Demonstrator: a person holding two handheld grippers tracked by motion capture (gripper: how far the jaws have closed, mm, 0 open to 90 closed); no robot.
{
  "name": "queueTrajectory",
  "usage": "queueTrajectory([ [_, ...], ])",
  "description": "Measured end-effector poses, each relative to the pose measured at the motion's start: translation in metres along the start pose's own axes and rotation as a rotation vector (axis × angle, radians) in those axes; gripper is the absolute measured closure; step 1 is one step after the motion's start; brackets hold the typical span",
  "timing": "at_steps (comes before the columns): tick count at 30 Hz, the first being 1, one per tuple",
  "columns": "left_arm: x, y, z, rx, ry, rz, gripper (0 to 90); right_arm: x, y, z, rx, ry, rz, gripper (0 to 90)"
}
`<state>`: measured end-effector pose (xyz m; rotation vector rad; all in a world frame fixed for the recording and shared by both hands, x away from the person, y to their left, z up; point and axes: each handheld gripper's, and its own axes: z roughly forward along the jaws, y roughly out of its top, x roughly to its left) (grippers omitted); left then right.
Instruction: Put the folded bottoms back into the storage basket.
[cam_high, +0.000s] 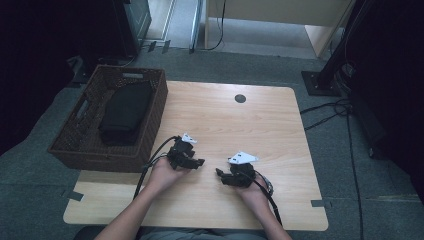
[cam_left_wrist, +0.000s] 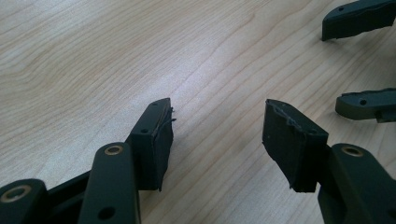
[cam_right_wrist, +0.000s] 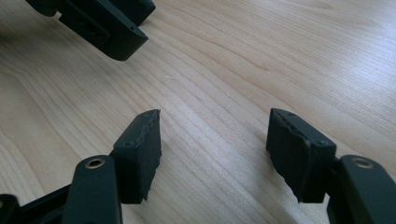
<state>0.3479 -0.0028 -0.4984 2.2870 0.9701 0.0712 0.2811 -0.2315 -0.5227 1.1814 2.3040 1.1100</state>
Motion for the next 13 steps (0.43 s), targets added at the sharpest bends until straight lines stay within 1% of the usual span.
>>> queueTrajectory([
  [1,0.0000,0.0000,0.0000,0.000,0.000,0.000,42.7,0.0000,0.0000,0.0000,0.000,0.000,-0.001,35.6],
  [2,0.0007,-0.0019,0.0006,-0.018,0.003,0.010,41.9,0.0001,0.0000,0.0000,0.000,0.000,0.000,35.6],
  [3,0.0007,-0.0027,0.0008,-0.025,0.004,0.008,41.4,0.0003,0.0000,0.0001,0.000,-0.002,0.000,35.6],
  [5,0.0007,-0.0028,0.0010,-0.028,0.002,0.010,40.2,0.0001,0.0001,0.0003,-0.002,-0.004,-0.009,35.4],
  [10,-0.0028,-0.0045,0.0023,-0.035,0.020,0.045,36.8,0.0008,0.0001,0.0004,0.001,-0.008,-0.015,35.0],
  [11,-0.0028,-0.0045,0.0023,-0.035,0.020,0.045,36.4,0.0008,0.0001,0.0004,0.001,-0.008,-0.015,35.0],
  [12,-0.0045,-0.0051,0.0028,-0.036,0.031,0.063,36.4,0.0012,0.0002,0.0004,0.003,-0.008,-0.017,34.7],
  [13,-0.0045,-0.0057,0.0029,-0.041,0.030,0.063,36.3,0.0012,0.0002,0.0005,0.003,-0.008,-0.018,34.5],
])
